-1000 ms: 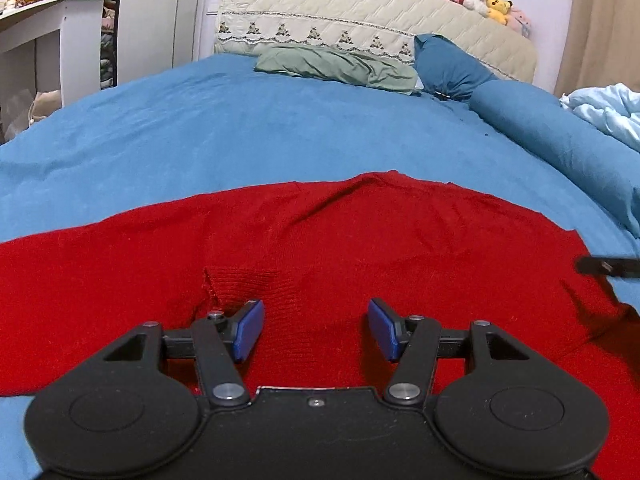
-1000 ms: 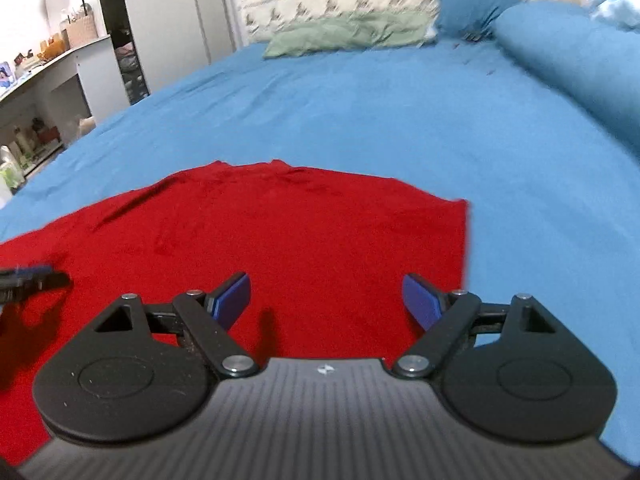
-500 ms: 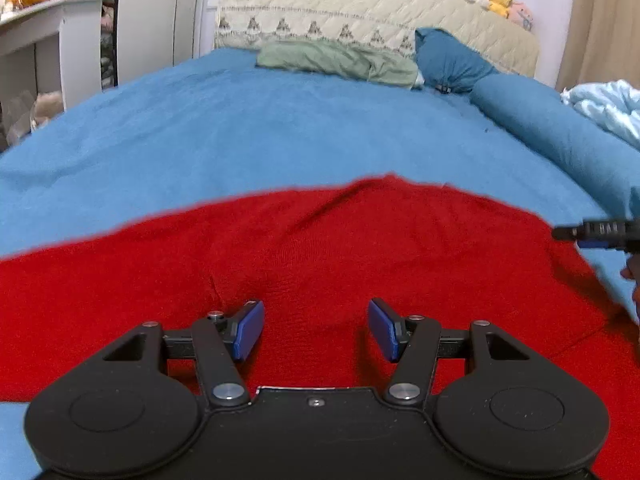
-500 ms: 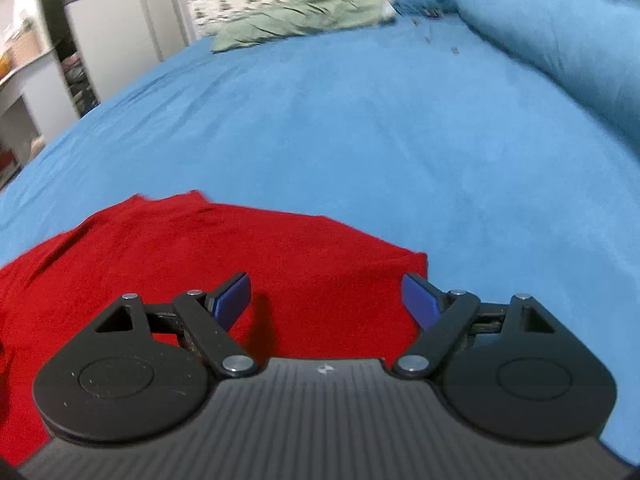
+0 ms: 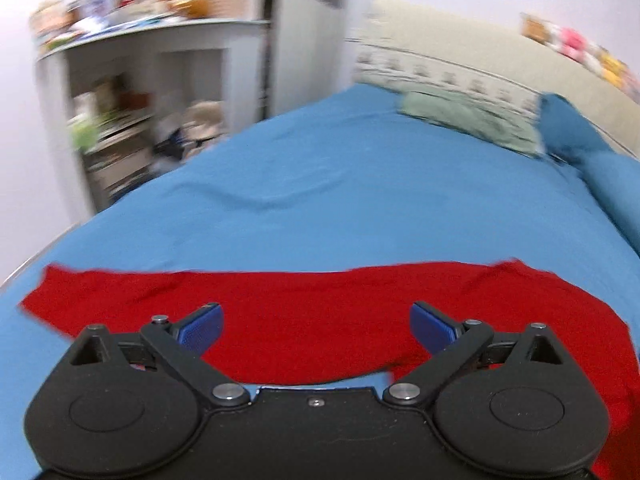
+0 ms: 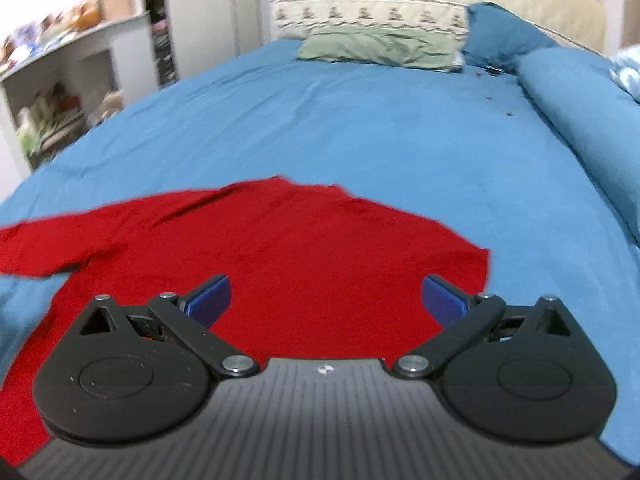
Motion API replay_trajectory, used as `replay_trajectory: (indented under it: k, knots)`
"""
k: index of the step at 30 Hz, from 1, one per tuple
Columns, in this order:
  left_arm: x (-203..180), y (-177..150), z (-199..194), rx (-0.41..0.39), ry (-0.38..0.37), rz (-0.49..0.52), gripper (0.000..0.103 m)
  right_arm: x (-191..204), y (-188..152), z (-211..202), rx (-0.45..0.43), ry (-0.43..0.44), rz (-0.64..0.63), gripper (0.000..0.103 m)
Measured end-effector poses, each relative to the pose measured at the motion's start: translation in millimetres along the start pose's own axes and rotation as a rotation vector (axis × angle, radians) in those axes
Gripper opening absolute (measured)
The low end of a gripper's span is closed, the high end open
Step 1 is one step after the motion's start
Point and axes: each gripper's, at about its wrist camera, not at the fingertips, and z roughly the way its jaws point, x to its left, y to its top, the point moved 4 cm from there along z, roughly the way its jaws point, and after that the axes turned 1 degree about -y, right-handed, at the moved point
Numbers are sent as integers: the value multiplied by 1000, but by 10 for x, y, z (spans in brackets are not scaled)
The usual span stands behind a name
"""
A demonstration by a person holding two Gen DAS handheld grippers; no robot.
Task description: Fold small clothes
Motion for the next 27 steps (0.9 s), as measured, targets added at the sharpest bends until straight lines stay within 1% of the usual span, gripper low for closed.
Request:
replay_trajectory:
  k: [3,6,8,10,12,14,15,16,18,19,20,21,22,23,24,25,26,27]
  knots:
    - [414,-10,3,-9,79,-69,101,303,-81,55,12,48,-26,103]
    - [819,-31,70,-3,159,-120,101,511,-164,126,31,91,-42,103]
    - [1105,-62,138,6,208,-165,101,587,-196,180,38,106,-48,103]
    - [1359,-120,223,20,240,-211,100,673,-221,224,40,119,-54,103]
    - [1585,-203,351,55,274,-242,97,716,-219,278,40,126,-58,103]
    - [1779,-298,461,89,294,-278,82,744,-224,302,40,131,-58,103]
    - [1843,-342,505,98,291,-296,81,760,-235,307,39,130,-60,103]
    - [1889,-376,532,94,288,-304,80,767,-240,314,39,129,-62,103]
    - [1895,-374,561,68,291,-284,78,768,-240,347,42,122,-68,103]
    - [1896,-364,572,59,293,-273,75,772,-246,354,41,120,-72,103]
    - [1886,-347,596,55,293,-269,70,776,-251,360,41,119,-76,103]
    - [1902,-340,631,54,293,-273,67,785,-253,371,42,120,-78,103]
    - [1929,-326,670,53,298,-284,59,789,-253,378,42,121,-78,103]
    - [1920,-316,710,53,306,-293,47,794,-255,384,41,123,-77,103]
    - [1936,-297,742,52,317,-301,41,792,-250,384,41,125,-76,103]
    - [1935,-284,761,50,326,-309,29,797,-252,388,41,126,-75,103]
    - [1924,-290,792,50,330,-315,13,800,-255,389,40,128,-74,103]
    - [1925,-281,804,52,332,-319,8,803,-258,394,40,128,-74,103]
